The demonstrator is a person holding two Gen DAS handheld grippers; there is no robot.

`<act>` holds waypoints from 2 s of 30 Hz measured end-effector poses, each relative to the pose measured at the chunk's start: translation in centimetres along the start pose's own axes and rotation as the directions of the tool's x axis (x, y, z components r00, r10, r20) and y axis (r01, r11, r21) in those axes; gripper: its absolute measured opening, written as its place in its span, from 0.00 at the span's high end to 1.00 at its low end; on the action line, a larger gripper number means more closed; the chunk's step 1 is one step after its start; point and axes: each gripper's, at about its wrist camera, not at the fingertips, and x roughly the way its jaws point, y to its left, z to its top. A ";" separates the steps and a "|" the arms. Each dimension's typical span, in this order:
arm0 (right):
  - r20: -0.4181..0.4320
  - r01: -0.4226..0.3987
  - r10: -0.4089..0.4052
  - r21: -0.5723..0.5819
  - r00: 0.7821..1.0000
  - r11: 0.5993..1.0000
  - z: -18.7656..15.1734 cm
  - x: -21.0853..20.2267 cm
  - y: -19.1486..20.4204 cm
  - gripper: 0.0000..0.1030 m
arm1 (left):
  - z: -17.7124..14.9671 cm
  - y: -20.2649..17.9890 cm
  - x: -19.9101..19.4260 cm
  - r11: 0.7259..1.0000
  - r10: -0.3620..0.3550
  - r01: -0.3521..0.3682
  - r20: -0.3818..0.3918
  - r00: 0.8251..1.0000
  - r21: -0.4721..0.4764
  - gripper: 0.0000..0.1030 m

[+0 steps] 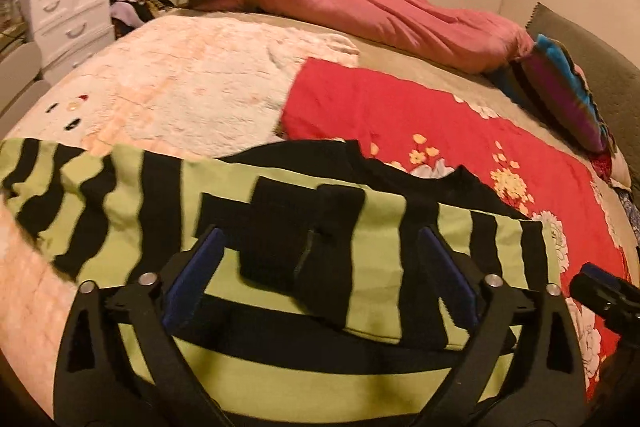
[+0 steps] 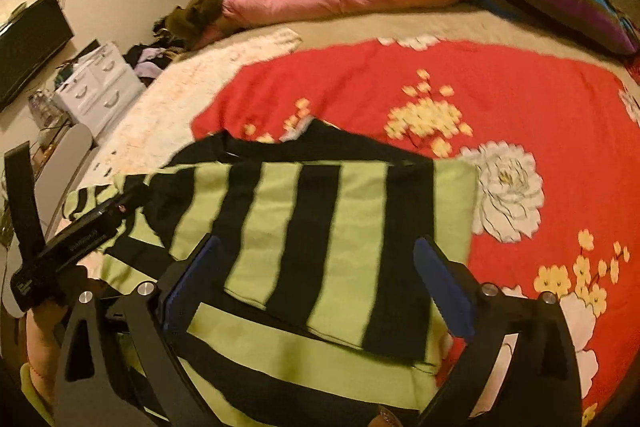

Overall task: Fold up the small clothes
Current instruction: 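Lay the sleeve on the sweater and open the right tool, then grasp the other striped sleeve cuff with the left tool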

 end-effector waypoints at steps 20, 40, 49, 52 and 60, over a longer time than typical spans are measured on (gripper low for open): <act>0.019 -0.042 0.043 -0.079 0.999 0.996 0.7 -1.1 6.1 0.05 | 0.5 4.8 -3.6 0.993 0.106 -0.103 0.047 0.993 -0.065 0.09; 0.011 -0.114 0.117 -0.168 0.993 0.979 1.3 -0.6 12.0 0.05 | 1.7 16.4 -6.1 0.970 0.167 -0.163 0.007 0.986 -0.181 0.09; -0.033 -0.130 0.125 -0.215 0.992 0.968 0.3 1.1 14.3 0.05 | -0.1 27.0 -5.0 0.884 0.220 -0.222 -0.053 0.974 -0.412 0.09; -0.075 -0.178 0.164 -0.257 0.984 0.950 -0.1 2.0 16.1 0.05 | -0.4 29.5 -4.9 0.853 0.227 -0.225 -0.053 0.972 -0.471 0.09; -0.190 -0.300 0.247 -0.339 0.950 0.892 -2.5 4.1 21.9 0.05 | -1.3 33.7 -4.1 0.785 0.141 -0.114 -0.004 0.990 -0.609 0.09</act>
